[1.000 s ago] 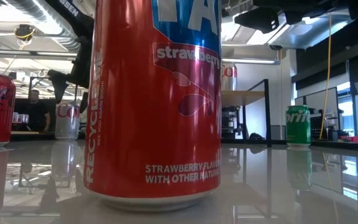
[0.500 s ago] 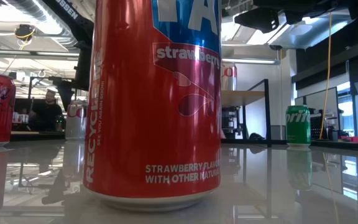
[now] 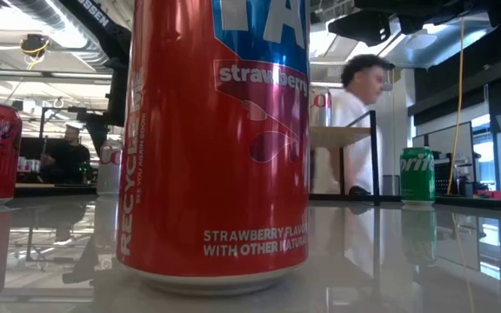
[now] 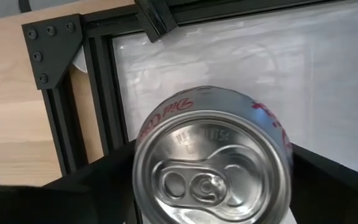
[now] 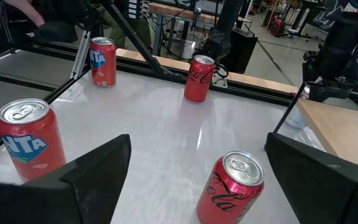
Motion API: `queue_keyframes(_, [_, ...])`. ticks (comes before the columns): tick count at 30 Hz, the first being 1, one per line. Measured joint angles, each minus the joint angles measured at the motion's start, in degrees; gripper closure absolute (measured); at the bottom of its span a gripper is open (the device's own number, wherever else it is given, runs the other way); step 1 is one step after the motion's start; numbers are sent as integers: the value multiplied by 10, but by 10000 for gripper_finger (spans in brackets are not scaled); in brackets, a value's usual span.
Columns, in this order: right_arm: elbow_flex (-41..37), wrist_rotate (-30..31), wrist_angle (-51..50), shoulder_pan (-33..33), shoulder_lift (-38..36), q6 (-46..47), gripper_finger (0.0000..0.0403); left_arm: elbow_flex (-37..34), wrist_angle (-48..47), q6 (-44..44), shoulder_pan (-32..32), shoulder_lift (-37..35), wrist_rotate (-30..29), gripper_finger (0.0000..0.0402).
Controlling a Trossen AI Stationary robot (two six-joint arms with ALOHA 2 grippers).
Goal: Place canned beverage on shelf
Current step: Put the white soda can on the shelf aligned with the other white soda can
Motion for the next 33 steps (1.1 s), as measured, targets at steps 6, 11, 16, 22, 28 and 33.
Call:
queue_keyframes(6, [0, 0, 0, 0, 0, 0, 31, 0, 0, 26, 0, 0, 1, 116])
queue_keyframes(11, [0, 0, -1, 0, 0, 1, 31, 6, -17, 41, 0, 1, 0, 112])
queue_keyframes(16, [0, 0, -2, 0, 0, 2, 31, 32, -66, 52, -7, -11, -7, 111])
queue_keyframes(22, [0, 0, -4, 0, 4, 2, 31, 73, -119, 58, -33, -58, -11, 111])
queue_keyframes(28, [0, 2, -6, 0, 10, 2, 31, 153, -223, 50, -85, -102, -19, 112])
queue_keyframes(33, [0, 10, -5, 0, 10, 2, 31, 240, -280, 32, -147, -131, -26, 112])
